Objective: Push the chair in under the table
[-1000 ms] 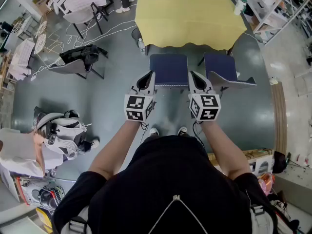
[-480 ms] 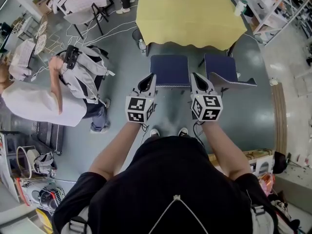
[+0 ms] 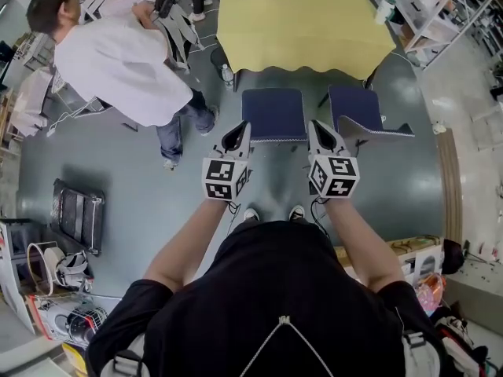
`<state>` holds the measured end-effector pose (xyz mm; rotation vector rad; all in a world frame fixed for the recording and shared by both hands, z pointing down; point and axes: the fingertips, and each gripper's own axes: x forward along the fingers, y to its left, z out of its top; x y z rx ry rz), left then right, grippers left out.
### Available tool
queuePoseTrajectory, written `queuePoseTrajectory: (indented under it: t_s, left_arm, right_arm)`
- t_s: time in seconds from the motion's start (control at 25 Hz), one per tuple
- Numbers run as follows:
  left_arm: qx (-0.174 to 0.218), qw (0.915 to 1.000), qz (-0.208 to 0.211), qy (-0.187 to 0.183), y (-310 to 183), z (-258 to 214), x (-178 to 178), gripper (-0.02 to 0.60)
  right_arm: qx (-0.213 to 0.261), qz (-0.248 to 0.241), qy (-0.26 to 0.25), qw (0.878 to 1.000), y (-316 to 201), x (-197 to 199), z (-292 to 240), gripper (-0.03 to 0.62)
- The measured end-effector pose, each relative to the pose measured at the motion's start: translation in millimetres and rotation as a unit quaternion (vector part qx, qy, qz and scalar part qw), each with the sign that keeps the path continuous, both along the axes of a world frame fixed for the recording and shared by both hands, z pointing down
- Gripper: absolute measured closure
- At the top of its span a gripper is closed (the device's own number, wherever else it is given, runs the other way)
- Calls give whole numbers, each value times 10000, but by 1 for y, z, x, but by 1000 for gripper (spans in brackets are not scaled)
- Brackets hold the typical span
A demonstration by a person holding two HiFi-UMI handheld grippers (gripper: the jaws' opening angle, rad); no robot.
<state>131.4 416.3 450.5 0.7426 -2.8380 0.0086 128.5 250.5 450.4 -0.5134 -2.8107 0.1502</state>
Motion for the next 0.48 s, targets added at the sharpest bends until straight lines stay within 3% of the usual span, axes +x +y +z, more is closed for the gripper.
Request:
queuePoseTrajectory:
  t_s: [0.48]
  left_arm:
    - [88, 9996, 237, 119, 23, 17, -6, 572]
  right_arm:
    - [187, 275, 136, 9994, 22, 5, 18, 580]
